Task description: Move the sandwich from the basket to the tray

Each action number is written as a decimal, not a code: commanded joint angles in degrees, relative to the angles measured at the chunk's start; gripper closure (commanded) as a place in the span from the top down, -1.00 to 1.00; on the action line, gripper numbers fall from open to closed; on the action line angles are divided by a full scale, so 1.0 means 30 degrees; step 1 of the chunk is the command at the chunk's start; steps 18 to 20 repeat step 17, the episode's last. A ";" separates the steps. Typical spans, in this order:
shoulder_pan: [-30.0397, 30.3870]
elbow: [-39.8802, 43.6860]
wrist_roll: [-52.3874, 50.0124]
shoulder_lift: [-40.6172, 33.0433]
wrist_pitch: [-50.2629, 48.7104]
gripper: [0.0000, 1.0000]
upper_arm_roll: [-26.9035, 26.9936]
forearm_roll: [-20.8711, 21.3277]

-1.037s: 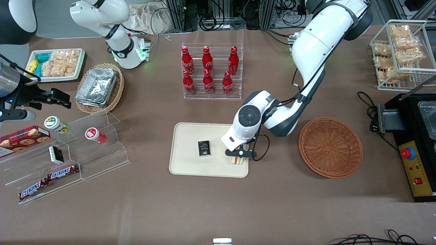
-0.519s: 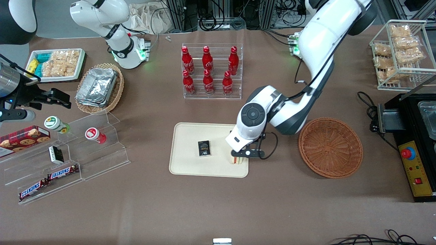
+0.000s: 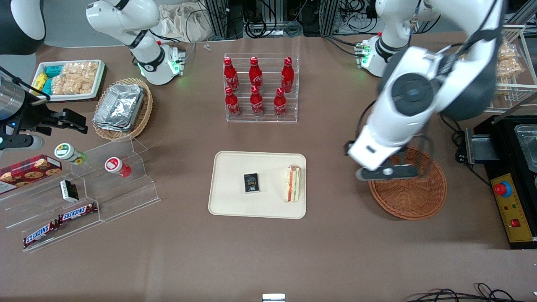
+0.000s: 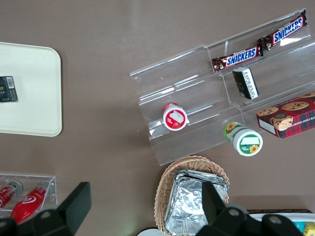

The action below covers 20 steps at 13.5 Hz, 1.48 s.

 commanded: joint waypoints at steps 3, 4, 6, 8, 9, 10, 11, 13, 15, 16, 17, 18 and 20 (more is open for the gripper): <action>0.2815 -0.0762 0.3859 -0.2593 -0.1445 1.00 0.0055 -0.0485; 0.3460 -0.0762 0.4624 -0.2741 -0.1505 1.00 0.0027 -0.0543; 0.3758 -0.0907 0.5914 -0.3238 -0.1825 1.00 0.0085 -0.0573; 0.5333 -0.0908 0.9681 -0.3531 -0.2614 1.00 0.0085 -0.1300; 0.5834 -0.0996 1.0628 -0.3852 -0.2706 1.00 0.0143 -0.1654; 0.5984 -0.1026 1.0696 -0.4029 -0.2794 1.00 0.0318 -0.1657; 0.5609 -0.1229 1.0726 -0.4234 -0.2881 1.00 0.1392 -0.1715; 0.2720 -0.2135 1.0697 -0.5111 -0.2679 1.00 0.4840 -0.1803; 0.1242 -0.2490 1.0551 -0.5495 -0.2619 1.00 0.6469 -0.1891; 0.1240 -0.2491 1.0115 -0.5496 -0.2619 1.00 0.6472 -0.2066; 0.1239 -0.2520 0.9357 -0.5467 -0.2590 1.00 0.6472 -0.2328; 0.1239 -0.2520 0.9357 -0.5467 -0.2590 1.00 0.6472 -0.2328; 0.1239 -0.2520 0.9357 -0.5467 -0.2590 1.00 0.6472 -0.2328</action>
